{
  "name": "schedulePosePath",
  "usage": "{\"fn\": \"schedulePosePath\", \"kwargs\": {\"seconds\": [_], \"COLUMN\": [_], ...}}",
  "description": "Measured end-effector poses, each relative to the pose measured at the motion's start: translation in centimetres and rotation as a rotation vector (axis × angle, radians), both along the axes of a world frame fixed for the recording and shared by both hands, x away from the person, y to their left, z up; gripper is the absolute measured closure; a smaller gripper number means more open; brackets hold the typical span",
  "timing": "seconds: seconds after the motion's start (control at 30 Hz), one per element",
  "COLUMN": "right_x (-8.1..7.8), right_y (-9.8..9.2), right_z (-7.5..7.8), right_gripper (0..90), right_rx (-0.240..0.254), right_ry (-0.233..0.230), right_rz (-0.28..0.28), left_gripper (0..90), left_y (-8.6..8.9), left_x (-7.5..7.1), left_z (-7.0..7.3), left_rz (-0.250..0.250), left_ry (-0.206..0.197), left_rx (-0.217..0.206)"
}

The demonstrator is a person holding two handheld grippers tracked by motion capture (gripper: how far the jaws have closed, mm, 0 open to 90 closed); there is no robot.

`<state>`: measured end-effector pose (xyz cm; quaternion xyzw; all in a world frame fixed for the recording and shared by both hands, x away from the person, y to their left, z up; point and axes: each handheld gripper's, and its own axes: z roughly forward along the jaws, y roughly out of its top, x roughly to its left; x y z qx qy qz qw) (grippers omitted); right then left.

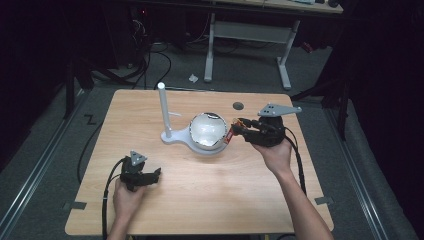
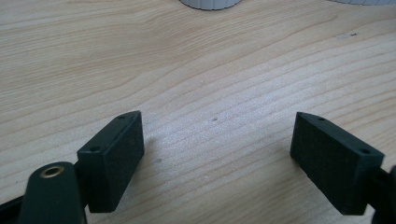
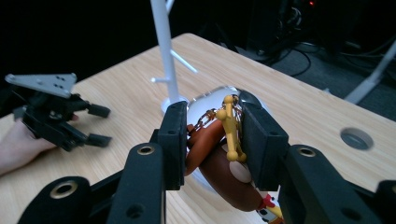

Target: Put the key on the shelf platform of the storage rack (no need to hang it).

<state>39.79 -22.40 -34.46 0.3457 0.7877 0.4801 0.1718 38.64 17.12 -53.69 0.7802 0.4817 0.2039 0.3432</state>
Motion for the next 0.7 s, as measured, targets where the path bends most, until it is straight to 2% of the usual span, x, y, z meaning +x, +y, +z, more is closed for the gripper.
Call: {"fn": "schedulePosePath", "kwargs": {"seconds": [0.2, 0.47, 0.7], "right_x": [1.0, 2.1, 3.7], "right_y": [1.7, 2.9, 4.4], "right_z": [0.4, 0.7, -0.1], "right_gripper": [63.4, 63.3, 63.3], "right_rx": [-0.014, -0.006, -0.035], "right_ry": [-0.002, -0.007, 0.02], "right_rz": [0.027, 0.028, 0.014], "left_gripper": [17.7, 17.7, 17.9], "left_y": [0.0, 0.0, 0.0], "left_x": [0.0, 0.0, 0.0], "left_z": [0.0, 0.0, 0.0], "left_rz": [-0.001, 0.0, 0.0], "left_ry": [0.002, 0.001, 0.0], "left_rx": [0.001, 0.001, -0.002]}}
